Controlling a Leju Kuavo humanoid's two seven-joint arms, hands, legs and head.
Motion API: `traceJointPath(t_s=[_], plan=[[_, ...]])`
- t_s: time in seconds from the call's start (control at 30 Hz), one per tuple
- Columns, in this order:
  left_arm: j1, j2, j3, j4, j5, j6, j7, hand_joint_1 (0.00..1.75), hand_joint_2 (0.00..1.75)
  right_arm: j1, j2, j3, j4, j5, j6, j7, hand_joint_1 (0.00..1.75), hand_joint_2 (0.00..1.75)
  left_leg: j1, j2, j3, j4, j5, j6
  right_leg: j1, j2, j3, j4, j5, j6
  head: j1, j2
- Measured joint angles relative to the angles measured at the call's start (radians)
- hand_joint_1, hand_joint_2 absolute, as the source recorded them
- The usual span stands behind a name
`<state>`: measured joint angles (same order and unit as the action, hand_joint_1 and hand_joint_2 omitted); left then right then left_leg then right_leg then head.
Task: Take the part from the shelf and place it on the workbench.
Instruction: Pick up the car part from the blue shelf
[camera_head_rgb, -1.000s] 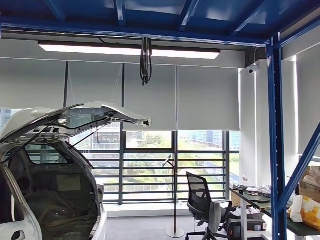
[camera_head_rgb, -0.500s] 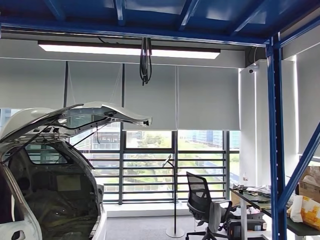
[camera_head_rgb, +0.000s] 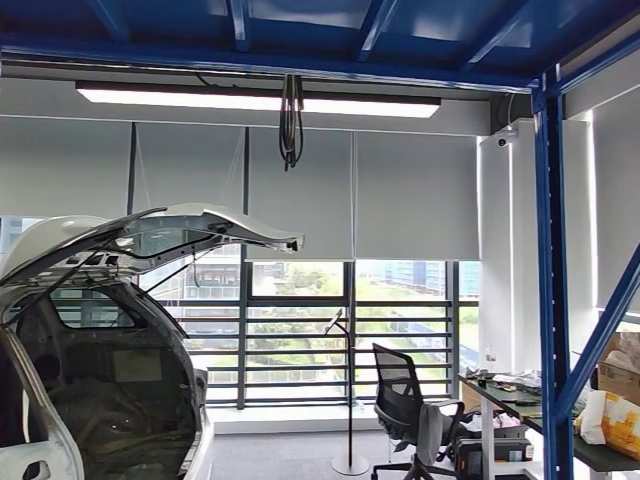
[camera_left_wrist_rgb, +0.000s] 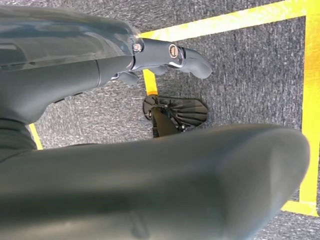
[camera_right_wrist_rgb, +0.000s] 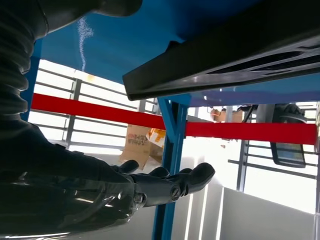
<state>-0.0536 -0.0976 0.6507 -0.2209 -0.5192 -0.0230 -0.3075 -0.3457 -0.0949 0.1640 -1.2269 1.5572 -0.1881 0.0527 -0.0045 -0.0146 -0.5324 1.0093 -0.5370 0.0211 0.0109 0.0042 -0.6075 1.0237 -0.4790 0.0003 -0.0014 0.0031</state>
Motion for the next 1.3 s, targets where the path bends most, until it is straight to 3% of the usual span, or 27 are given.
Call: traceJointPath(t_s=[0.37,0.83,0.97,1.3], plan=[[-0.003,-0.01,0.014,0.0,-0.03,-0.007,-0.006,0.0,0.0,-0.116,0.071,0.077,0.17,0.012,-0.001,-0.009,0.0,1.75,0.0,0.0,0.0,0.0,0.0,0.0,0.0,0.0,0.0,0.0,0.0,0.0,0.0,0.0],[-0.016,-0.022,0.031,0.0,-0.071,-0.01,-0.008,0.0,0.0,-0.234,0.213,0.202,0.406,-0.059,-0.013,-0.113,0.0,1.75,0.0,0.001,0.001,0.0,0.001,0.0,0.0,0.0,0.0,0.001,0.0,0.0,0.0,0.0],[-0.02,-0.024,0.032,0.0,-0.08,-0.012,-0.008,0.0,0.0,-0.259,0.238,0.238,0.462,-0.071,-0.015,-0.137,1.75,1.75,0.0,0.002,0.002,0.0,0.001,-0.001,0.0,0.001,0.002,0.001,0.0,0.0,0.0,0.0],[-0.021,-0.027,0.034,0.0,-0.105,-0.019,-0.018,0.0,0.0,-0.283,0.25,0.286,0.554,-0.121,-0.024,-0.155,1.75,1.75,0.0,0.002,0.004,0.0,0.001,-0.001,0.0,0.0,0.003,0.0,0.0,0.0,0.0,0.0]])
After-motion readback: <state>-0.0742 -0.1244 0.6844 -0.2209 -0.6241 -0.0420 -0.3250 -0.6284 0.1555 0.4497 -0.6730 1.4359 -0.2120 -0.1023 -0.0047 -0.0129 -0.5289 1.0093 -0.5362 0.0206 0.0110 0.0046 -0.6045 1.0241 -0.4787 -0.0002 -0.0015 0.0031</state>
